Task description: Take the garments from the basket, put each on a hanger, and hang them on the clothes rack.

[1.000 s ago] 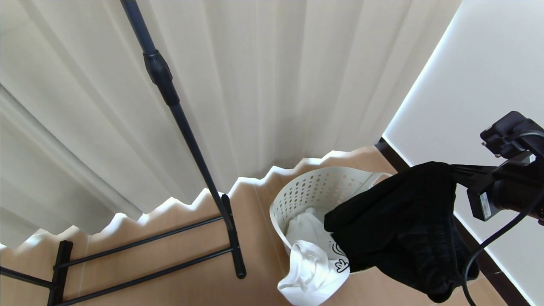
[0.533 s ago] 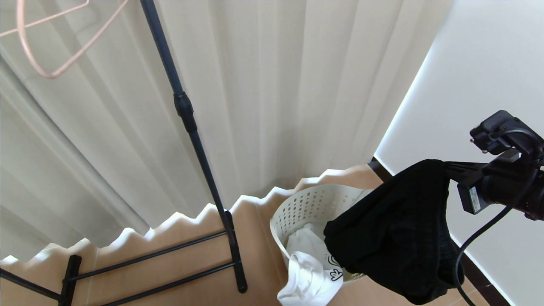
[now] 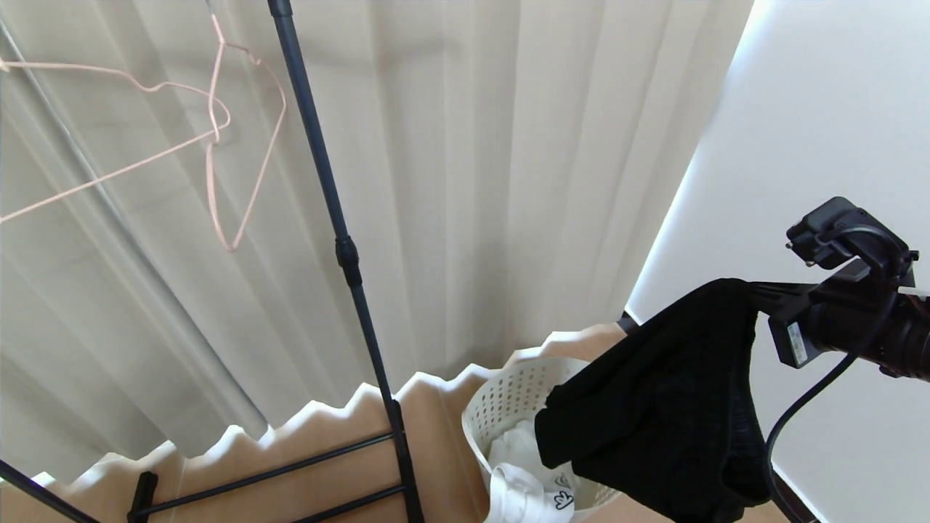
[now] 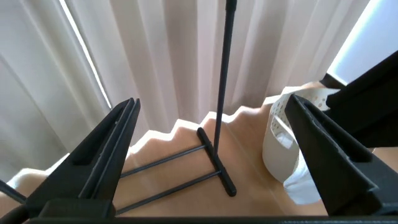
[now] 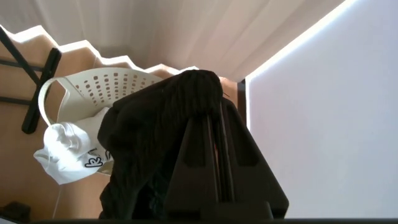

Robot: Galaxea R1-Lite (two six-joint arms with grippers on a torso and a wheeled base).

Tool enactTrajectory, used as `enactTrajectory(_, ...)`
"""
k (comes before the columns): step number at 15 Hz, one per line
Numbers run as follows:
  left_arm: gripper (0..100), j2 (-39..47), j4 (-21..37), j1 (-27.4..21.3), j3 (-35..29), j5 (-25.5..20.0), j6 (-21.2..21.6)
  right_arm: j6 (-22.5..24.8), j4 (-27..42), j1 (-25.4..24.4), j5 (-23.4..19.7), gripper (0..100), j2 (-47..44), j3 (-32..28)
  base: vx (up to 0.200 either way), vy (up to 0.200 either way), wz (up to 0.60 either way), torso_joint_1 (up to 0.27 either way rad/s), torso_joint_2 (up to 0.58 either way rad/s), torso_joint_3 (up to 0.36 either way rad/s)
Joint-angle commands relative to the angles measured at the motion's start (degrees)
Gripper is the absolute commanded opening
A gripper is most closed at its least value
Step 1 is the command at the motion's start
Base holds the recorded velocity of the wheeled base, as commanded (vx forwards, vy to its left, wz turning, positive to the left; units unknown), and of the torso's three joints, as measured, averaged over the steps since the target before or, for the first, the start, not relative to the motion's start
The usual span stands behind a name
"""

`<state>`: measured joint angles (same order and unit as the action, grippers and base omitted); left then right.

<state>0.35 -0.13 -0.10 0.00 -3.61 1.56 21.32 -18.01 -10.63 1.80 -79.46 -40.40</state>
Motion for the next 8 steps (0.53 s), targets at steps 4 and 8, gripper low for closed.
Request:
enactTrajectory(4,100,0.1,0.0,0.0,0.0,0.0,-0.1,-0.2,0.0,0.2,0.0,0,-0.4,0.2,0.000,0.000,0.00,0.179,-0.50,-0.130)
enactTrajectory(8,100,0.1,0.0,0.0,0.0,0.0,-0.1,-0.2,0.0,0.9,0.0,0,-1.0,0.1,0.000,0.000,0.00,0.206,-0.52,-0.248)
